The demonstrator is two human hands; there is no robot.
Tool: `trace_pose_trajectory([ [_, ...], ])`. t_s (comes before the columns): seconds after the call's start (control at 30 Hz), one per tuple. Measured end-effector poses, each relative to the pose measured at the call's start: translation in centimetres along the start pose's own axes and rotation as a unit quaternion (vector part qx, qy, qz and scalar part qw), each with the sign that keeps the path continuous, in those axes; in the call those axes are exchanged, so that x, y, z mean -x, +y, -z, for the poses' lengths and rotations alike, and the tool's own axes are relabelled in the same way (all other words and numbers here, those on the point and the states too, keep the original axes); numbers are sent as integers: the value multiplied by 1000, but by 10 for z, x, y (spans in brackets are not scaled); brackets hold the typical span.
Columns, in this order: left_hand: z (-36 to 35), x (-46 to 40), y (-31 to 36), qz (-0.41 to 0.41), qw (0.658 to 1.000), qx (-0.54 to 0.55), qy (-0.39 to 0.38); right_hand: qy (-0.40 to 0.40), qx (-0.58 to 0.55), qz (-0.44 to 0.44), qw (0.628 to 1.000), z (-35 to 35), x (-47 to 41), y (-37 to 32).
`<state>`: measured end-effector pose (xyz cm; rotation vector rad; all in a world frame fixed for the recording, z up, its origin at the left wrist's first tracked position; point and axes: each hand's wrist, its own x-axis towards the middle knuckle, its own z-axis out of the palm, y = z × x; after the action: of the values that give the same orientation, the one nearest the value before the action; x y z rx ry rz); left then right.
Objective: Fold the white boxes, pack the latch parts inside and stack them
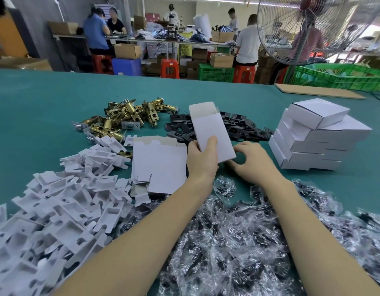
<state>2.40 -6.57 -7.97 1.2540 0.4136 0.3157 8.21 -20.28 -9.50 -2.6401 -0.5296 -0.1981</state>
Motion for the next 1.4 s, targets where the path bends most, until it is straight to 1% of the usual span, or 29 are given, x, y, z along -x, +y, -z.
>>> trace_pose_trajectory([
  [0.1, 1, -2, 0, 0, 1000, 4, 4, -47, -29, 64, 996, -3, -1, -5],
  [0.2, 1, -2, 1, 8, 1000, 12, 9, -70, -46, 84, 993, -6, -1, -7],
  [0.27, 1, -2, 1, 6, 1000, 13, 7, -48, -42, 76, 995, -5, 0, -7],
  [0.47, 1, -1, -1, 3, 1000, 5, 3, 59, -11, -1, 998, 0, 3, -8],
  [0.7, 1, 0, 0, 4, 1000, -5, -1, 84, 23, -13, 996, 1, 2, -8],
  [0.9, 1, 0, 0, 4, 1000, 0, -1, 29, -87, -41, 995, 0, 3, -8],
  [1.0, 1, -1, 0, 1, 1000, -2, -5, 21, -139, -49, 989, 3, 2, -7],
  [1.07, 2, 0, 0, 1, 1000, 3, -7, 33, -172, -51, 983, 6, 2, -7],
  [1.13, 2, 0, 1, 5, 1000, 5, -9, 60, -226, -65, 970, 11, 2, -7],
  [1.2, 2, 0, 1, 6, 1000, 5, -11, 94, -287, -94, 949, 18, 3, -6],
  [1.23, 2, 0, 1, 5, 1000, 2, -14, 113, -324, -112, 933, 22, 4, -5],
  [1.3, 2, 1, 0, 2, 1000, -7, -21, 140, -417, -141, 887, 30, 6, -2],
  [1.4, 3, 2, -1, -12, 999, -20, -43, 153, -523, -150, 825, 46, 8, -2],
])
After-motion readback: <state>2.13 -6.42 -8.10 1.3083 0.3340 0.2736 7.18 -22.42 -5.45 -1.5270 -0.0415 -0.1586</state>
